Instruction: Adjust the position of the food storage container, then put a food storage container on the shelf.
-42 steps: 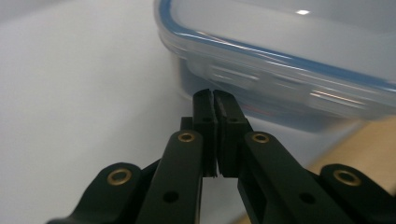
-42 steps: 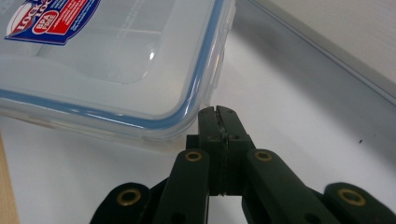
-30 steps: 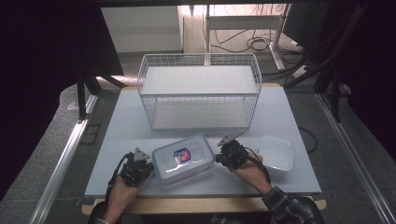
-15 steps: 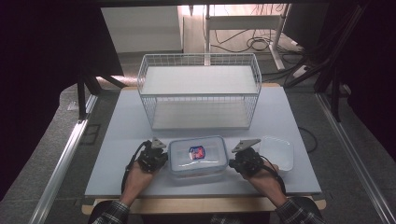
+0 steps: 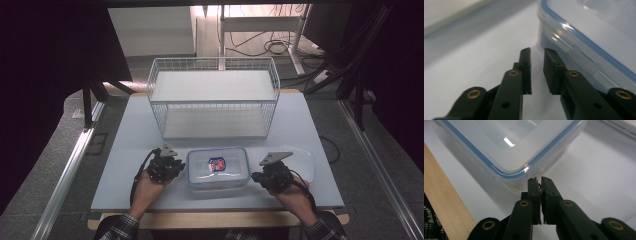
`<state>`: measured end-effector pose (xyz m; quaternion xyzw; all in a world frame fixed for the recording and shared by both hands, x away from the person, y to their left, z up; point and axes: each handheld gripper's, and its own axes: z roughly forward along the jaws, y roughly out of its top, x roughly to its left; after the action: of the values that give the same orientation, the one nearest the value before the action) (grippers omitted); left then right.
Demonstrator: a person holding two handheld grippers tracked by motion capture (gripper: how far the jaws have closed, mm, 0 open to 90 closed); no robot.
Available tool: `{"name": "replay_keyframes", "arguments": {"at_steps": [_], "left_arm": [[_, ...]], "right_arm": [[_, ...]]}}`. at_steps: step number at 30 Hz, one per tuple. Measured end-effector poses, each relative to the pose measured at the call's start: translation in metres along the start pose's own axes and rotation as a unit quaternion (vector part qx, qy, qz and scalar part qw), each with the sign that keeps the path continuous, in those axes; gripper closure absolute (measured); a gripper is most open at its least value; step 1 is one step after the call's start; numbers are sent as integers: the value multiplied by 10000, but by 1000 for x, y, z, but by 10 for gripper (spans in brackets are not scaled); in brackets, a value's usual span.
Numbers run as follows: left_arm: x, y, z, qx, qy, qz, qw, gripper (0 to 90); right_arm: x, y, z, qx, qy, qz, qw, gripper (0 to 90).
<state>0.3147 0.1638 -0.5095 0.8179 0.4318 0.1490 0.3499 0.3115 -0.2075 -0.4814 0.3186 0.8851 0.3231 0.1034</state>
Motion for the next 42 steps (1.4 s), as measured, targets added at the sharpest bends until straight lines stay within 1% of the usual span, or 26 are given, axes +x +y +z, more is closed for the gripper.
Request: {"name": "replay_keyframes", "arguments": {"at_steps": [1, 2, 3, 4, 5, 6, 7, 8, 9, 12, 14, 16, 17, 18, 19, 21, 24, 25, 27, 29, 32, 33, 36, 39, 41, 42], "left_arm": [[1, -4, -7, -105, -27, 11, 9999, 649], [1, -4, -7, -105, -27, 11, 9999, 611], [1, -6, -11, -108, -26, 28, 9999, 611], [1, -8, -13, -100, -8, 3, 9999, 560], [0, -9, -15, -120, -13, -7, 9999, 507], [-1, -11, -18, -162, -56, -34, 9998, 410], [-2, -13, -20, -202, -60, -26, 9998, 358], [-2, -13, -20, -202, -60, -26, 9998, 307], [-1, -14, -21, -252, -56, 15, 9997, 307], [-1, -17, -23, -276, -97, -75, 9995, 218], [0, -17, -25, -366, -163, -118, 9991, 192], [0, -16, -26, -436, -174, -136, 9988, 178], [-1, -16, -28, -550, -161, -83, 9983, 119], [-1, -16, -28, -550, -161, -83, 9983, 98], [-3, -15, -28, -586, -90, 3, 9982, 90], [-3, -15, -28, -604, -104, 45, 9981, 83], [0, -16, -27, -750, -272, 154, 9967, 51], [0, -16, -27, -750, -272, 154, 9967, 46], [4, -17, -28, -786, -367, 104, 9962, 41], [6, -16, -28, -776, -494, 21, 9958, 40], [5, -13, -30, -726, -563, -44, 9958, 48], [3, -11, -31, -708, -680, -98, 9951, 51], [1, -9, -32, -660, -736, -87, 9951, 51], [-3, -5, -31, -561, -767, 39, 9955, 40], [-5, -2, -29, -558, -955, 44, 9939, 33], [-6, 0, -28, -515, -1000, 38, 9936, 33]], "right_arm": [[-3, -2, -5, -125, -2, 27, 9999, 808], [-3, -2, -5, -125, -2, 27, 9999, 808], [-4, -2, -8, -178, -19, 51, 9998, 789], [-5, -3, -11, -246, -48, 88, 9996, 767], [-7, -4, -14, -303, -58, 109, 9995, 746], [-10, -6, -18, -420, -70, 161, 9990, 693], [-11, -7, -19, -460, -75, 181, 9988, 657], [-11, -7, -19, -460, -75, 181, 9988, 657], [-12, -7, -20, -482, -96, 199, 9986, 618], [-13, -8, -22, -530, -138, 204, 9983, 494], [-14, -8, -23, -549, -65, 235, 9982, 419], [-15, -7, -23, -557, -42, 254, 9981, 395], [-16, -6, -22, -580, 55, 273, 9979, 335], [-16, -6, -22, -580, 55, 273, 9979, 335], [-15, -4, -21, -658, 165, 261, 9974, 270], [-15, -3, -20, -686, 190, 264, 9971, 242], [-14, 1, -16, -825, 275, 186, 9960, 142], [-14, 1, -16, -825, 275, 186, 9960, 142], [-15, 3, -13, -882, 323, 156, 9955, 94], [-15, 5, -11, -911, 350, 117, 9952, 76], [-15, 6, -9, -884, 364, 85, 9954, 66], [-15, 8, -6, -896, 380, 44, 9952, 60], [-15, 12, -3, -845, 444, 85, 9954, 55], [-15, 18, 0, -737, 501, 197, 9958, 45], [-15, 22, 3, -692, 522, 266, 9959, 42], [-15, 24, 5, -646, 565, 321, 9958, 37]]}}
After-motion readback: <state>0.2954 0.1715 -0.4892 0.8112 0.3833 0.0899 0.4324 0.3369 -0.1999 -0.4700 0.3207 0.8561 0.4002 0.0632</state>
